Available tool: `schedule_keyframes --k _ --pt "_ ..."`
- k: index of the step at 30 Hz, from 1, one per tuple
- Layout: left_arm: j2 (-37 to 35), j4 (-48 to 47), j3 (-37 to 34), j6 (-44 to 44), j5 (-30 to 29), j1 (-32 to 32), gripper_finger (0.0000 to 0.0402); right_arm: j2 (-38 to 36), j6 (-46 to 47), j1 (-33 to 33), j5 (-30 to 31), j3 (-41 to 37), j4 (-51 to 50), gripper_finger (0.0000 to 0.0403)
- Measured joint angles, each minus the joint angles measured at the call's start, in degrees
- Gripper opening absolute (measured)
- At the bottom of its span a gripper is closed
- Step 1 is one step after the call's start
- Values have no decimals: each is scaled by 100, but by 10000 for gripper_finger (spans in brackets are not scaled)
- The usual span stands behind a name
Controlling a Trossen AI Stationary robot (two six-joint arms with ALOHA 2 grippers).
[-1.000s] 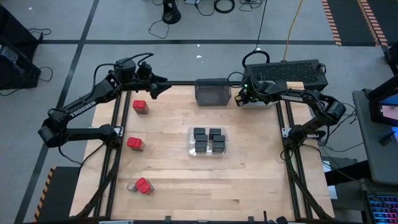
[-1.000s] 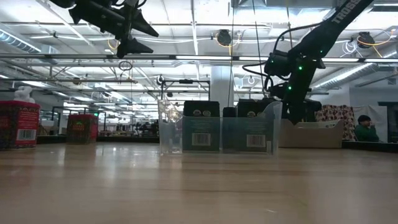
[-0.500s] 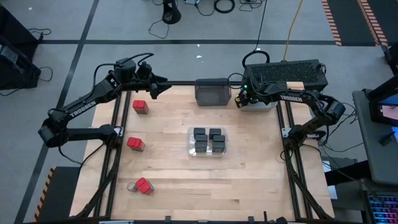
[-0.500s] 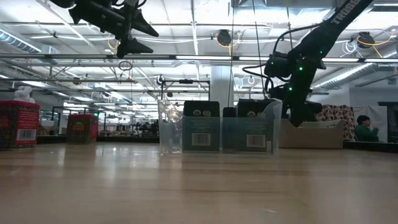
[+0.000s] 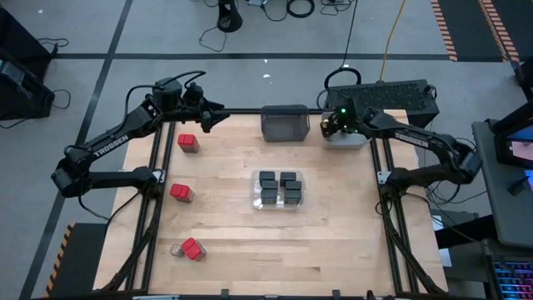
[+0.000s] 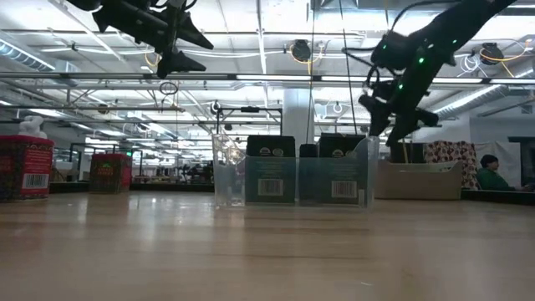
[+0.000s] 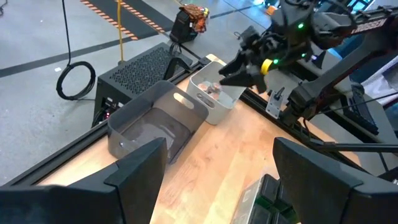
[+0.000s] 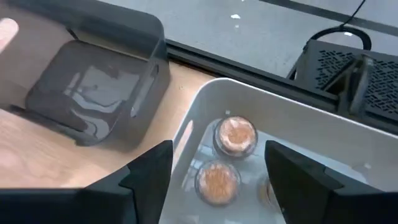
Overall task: Sort spices by type
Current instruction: Put the brown seasoning into the gray bin
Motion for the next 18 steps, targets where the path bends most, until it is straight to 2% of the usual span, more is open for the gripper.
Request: schedule_keyframes --k 3,8,13,18 --pt "0 -2 0 0 2 0 299 -284 75 36 -152 0 -178 232" --pt "-10 -587 0 76 314 2 299 -609 96 375 -1226 0 336 232" --pt "-51 -2505 0 554 393 -123 299 -713 303 982 -1634 0 1130 231" --pt "-50 -4408 0 1083 402 -987 299 -712 384 1565 -1656 0 2038 231"
